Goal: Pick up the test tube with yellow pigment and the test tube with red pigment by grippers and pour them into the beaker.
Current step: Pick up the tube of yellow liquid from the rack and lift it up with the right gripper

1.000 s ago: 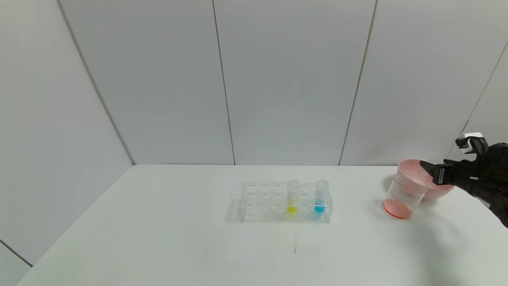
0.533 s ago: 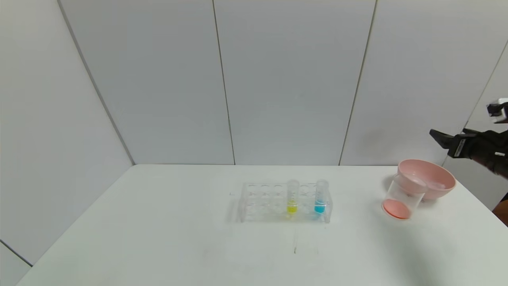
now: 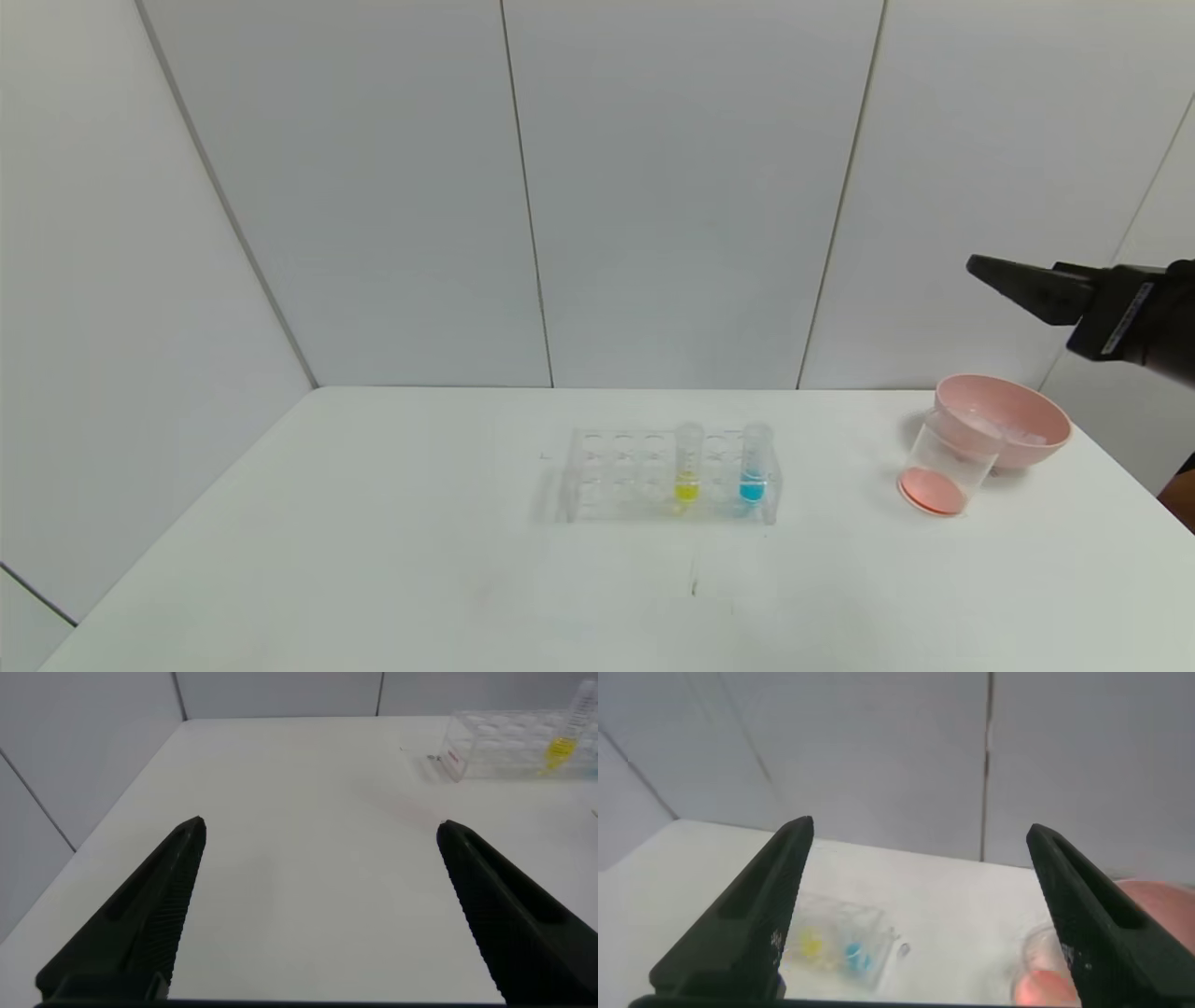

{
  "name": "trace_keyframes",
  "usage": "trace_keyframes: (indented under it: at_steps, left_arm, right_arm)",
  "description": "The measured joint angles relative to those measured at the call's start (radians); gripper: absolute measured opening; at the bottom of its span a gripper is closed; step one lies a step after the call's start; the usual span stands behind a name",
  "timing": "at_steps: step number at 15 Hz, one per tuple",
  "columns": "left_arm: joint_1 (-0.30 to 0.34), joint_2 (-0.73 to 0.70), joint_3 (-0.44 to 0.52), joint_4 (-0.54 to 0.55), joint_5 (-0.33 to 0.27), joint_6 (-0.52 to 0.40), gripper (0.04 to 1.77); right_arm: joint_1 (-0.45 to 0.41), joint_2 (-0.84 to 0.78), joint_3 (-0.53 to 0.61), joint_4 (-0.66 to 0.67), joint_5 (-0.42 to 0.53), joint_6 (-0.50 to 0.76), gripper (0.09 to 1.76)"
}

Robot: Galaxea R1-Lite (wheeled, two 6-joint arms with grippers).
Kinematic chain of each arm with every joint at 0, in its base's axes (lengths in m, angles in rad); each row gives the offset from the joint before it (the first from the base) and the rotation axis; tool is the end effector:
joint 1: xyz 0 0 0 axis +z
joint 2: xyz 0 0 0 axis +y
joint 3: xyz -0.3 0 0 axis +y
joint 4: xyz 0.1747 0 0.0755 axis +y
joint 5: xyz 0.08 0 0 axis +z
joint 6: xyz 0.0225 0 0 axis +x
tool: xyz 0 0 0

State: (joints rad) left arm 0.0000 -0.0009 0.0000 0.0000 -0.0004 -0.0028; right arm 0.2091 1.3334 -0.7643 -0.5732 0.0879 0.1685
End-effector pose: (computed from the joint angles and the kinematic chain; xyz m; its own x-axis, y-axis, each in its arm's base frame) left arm -0.0229 0.0000 0.0755 1.0000 -0.0004 0.0009 0.0004 1.0000 -0.0028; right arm 0.2145 0.0475 0.2615 0.9562 0.2927 0.0041 -0.2892 0.9425 0.1673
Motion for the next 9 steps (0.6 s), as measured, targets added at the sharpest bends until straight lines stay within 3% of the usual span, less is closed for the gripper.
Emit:
trace_keyframes:
  at_steps: [2,4,6,9]
  left_arm:
    - [-0.001,0.0,0.0,0.0,0.0,0.0,1.76]
    - [0.0,0.0,0.0,0.0,0.0,0.0,1.76]
    - [0.0,0.0,0.0,0.0,0.0,0.0,1.76]
    - [-0.001,0.0,0.0,0.0,0.0,0.0,1.76]
  right_arm:
    - [0.167,-0.07,0.084,0.011,-0.128,0.032,1.65]
    - [0.336,-0.118,0.183,0.009,-0.322,0.092,1.66]
    - [0.449,-0.129,0.264,-0.02,-0.473,0.152,1.67]
    - [0.551,-0.093,0.338,-0.093,-0.504,0.167,1.68]
